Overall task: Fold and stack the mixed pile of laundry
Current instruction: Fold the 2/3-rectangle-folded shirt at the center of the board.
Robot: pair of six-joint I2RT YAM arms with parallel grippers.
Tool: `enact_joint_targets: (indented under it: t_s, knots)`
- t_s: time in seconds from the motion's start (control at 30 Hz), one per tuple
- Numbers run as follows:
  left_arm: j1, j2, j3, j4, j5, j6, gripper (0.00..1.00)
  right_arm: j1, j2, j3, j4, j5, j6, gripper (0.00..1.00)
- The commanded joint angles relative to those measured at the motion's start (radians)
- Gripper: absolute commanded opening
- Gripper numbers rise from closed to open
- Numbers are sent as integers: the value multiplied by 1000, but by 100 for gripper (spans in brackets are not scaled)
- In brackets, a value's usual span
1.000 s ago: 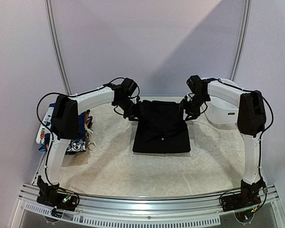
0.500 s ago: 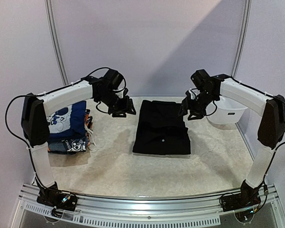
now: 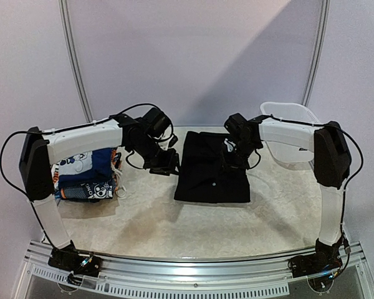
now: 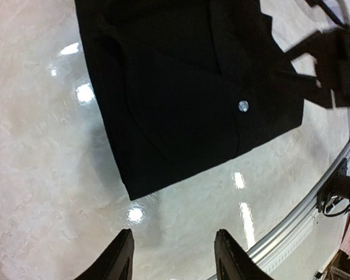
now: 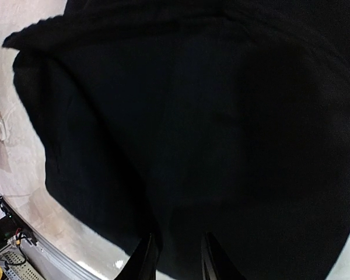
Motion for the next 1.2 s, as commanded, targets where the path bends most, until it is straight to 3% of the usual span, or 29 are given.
enact_joint_targets:
  t_s: [0.0, 0.2, 0.4, 0.53, 0.63, 0.83, 1.17]
  knots:
    - [-54, -53, -54, -18, -16, 23, 47, -15, 116, 139, -21, 18, -36, 27]
    - [-93, -83, -102, -17, -23, 3, 46, -71, 299, 394, -71, 21, -47, 30]
    - [-92, -85, -98, -42, -47, 3, 44, -109, 316, 552, -94, 26, -57, 45]
    - [-88, -43, -73, -42, -54, -3, 42, -90, 182, 420, -58, 34, -105, 51]
    - [-81, 8, -23, -33, -54, -8, 41, -79, 87, 232, -28, 63, -120, 53]
    - [-34, 151, 92, 3, -24, -31, 40, -76, -190, -98, 69, 84, -35, 55]
    - [32, 323, 235, -25, -26, -3, 37, -75, -605, -401, 13, 170, 82, 57]
